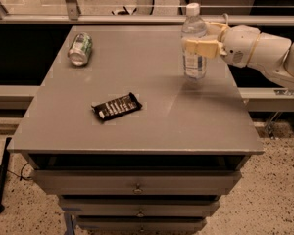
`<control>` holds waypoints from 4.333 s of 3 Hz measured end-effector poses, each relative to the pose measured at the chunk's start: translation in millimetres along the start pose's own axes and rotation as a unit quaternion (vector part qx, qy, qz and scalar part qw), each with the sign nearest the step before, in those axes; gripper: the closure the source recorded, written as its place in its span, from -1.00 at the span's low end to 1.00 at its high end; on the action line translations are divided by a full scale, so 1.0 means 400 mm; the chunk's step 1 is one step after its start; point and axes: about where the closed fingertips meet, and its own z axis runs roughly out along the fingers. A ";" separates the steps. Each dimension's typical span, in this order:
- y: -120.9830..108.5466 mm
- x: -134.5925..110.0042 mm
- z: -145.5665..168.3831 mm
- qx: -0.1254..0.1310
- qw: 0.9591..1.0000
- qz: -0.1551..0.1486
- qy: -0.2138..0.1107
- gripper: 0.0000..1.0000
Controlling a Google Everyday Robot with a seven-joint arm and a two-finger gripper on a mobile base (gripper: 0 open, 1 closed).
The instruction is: Place blue plastic bottle upright
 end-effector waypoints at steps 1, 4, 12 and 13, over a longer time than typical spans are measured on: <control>0.013 0.017 -0.012 -0.019 0.999 -0.016 -0.027 1.00; -0.013 0.075 -0.052 0.005 0.997 0.052 -0.053 1.00; -0.047 0.093 -0.267 0.029 0.997 0.051 0.053 -1.00; -0.044 0.099 -0.273 0.025 0.997 0.050 0.060 -1.00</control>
Offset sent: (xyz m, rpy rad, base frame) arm -0.0081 -0.0241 -0.0282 0.1145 -0.0438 0.0423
